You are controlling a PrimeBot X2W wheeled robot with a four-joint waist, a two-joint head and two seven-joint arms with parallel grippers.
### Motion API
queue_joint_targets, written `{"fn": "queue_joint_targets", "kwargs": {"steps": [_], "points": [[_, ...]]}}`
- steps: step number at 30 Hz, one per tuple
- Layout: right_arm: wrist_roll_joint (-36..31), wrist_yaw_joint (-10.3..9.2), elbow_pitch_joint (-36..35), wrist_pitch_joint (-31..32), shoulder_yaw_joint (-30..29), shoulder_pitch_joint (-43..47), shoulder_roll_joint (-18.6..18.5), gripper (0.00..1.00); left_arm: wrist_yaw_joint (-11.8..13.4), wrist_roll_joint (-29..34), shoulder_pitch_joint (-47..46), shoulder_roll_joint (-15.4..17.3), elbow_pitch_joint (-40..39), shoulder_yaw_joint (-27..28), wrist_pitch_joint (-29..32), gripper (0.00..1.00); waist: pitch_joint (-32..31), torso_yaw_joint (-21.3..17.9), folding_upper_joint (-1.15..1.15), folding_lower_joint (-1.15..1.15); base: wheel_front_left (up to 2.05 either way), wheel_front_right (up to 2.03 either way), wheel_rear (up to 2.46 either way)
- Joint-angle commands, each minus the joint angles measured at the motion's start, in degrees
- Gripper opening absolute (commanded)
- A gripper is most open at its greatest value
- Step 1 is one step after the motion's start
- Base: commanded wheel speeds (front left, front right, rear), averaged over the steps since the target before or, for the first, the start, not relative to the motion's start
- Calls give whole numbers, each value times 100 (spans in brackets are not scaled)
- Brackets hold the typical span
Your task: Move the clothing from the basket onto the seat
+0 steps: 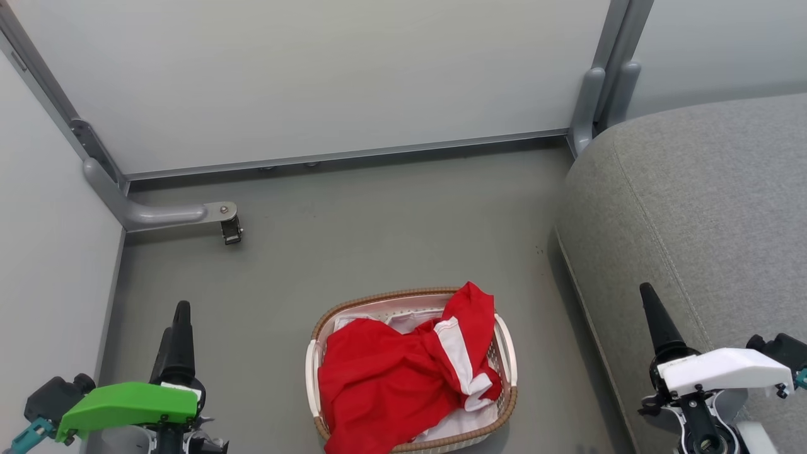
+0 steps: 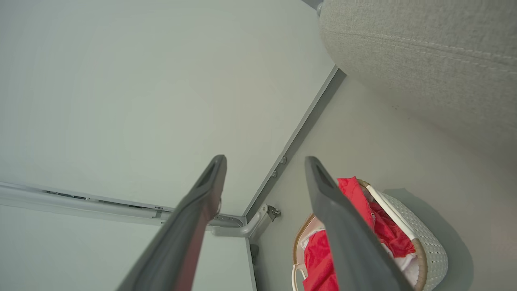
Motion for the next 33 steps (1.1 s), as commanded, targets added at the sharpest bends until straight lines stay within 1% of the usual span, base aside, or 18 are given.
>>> {"fn": "queue_joint_targets", "kwargs": {"steps": [1,7,16,24,33], "points": [[-272,2,-105,-74,45,-161,-69,100,-23,308,-93,87,-116,-35,-74,100,8,3,0,0,0,0,0],[-881,2,-117,-208,164,-171,-87,100,34,932,-74,137,-170,-143,-207,100,36,8,0,0,0,0,0],[-1689,2,-53,-393,346,-165,-123,100,107,1768,-78,259,-191,-446,-393,100,77,12,0,0,0,0,0],[-2329,2,78,-545,491,-166,-128,100,194,2341,-4,307,-139,-630,-543,100,99,14,0,0,0,0,0],[-3004,2,153,-697,516,-166,-122,100,203,2907,17,337,-89,-657,-697,100,133,21,0,0,0,0,0]]}}
